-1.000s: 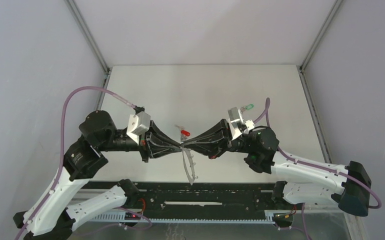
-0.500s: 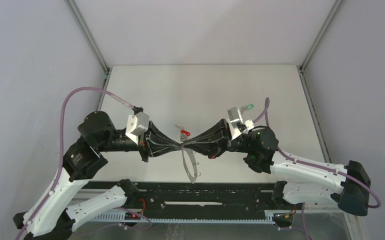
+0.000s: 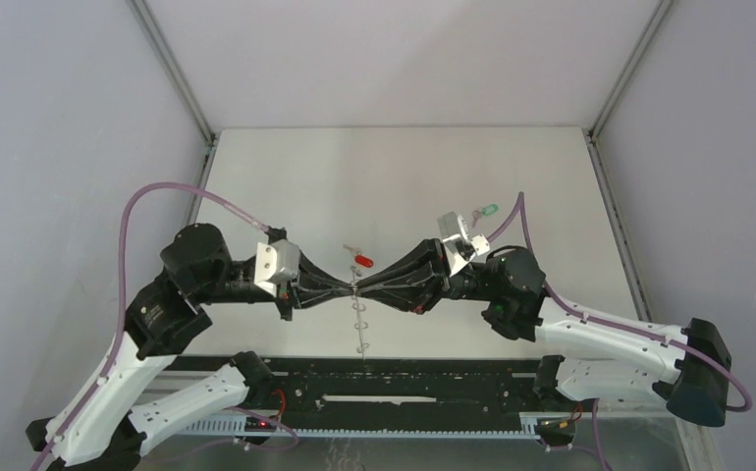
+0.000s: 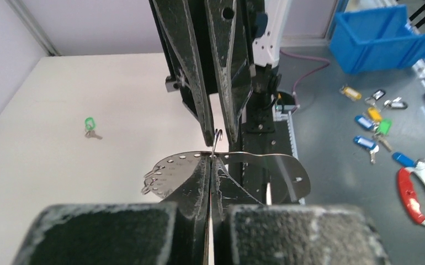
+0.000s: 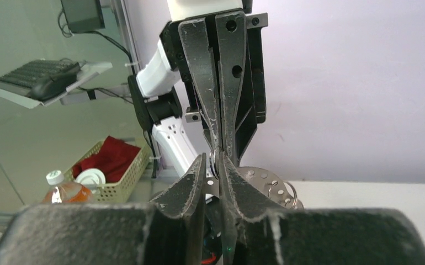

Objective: Put the keys on the keyring

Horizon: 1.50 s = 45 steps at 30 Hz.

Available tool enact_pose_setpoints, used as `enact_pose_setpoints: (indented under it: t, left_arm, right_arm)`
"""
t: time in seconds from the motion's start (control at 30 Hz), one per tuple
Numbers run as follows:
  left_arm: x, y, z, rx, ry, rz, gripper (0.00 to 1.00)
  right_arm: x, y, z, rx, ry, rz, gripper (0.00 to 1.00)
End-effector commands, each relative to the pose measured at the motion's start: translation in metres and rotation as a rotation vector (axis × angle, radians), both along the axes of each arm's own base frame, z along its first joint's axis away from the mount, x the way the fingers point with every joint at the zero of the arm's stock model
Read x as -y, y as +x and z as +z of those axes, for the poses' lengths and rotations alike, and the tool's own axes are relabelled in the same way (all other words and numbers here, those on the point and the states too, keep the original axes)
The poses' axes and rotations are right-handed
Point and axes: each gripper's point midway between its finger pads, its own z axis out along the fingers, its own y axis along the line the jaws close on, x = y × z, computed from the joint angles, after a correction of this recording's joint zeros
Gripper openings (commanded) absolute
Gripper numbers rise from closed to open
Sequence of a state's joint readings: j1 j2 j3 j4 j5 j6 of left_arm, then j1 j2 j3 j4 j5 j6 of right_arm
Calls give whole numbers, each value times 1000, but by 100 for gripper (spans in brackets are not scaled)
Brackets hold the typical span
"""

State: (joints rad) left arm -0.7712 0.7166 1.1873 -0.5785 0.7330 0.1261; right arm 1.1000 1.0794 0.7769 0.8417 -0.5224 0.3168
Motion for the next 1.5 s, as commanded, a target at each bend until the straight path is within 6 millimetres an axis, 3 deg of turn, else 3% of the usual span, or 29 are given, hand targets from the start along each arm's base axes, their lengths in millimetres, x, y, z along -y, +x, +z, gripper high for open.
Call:
enact_pose_setpoints:
  t: [0.0, 0.43, 0.7, 1.13, 1.3, 1.47]
  left_arm:
    - [-5, 11, -18, 119, 57, 25, 0]
    - [-10, -1, -29, 192, 80, -28, 0]
    - [-10, -3, -39, 286, 102, -47, 0]
    - [-3, -10, -26, 134, 31, -38, 0]
    - [-2, -12, -27, 129, 29, -52, 0]
    - [-3, -13, -29, 129, 36, -56, 0]
  right_arm:
    - [8, -6, 6, 38, -34, 1, 22]
    - [15, 0, -6, 137, -204, -80, 31]
    - [5, 4, -15, 227, -273, -177, 34]
    - [0, -2, -19, 268, -302, -184, 39]
    - [-2, 4, -13, 260, -283, -220, 38]
    - [-4, 1, -7, 262, -253, -203, 27]
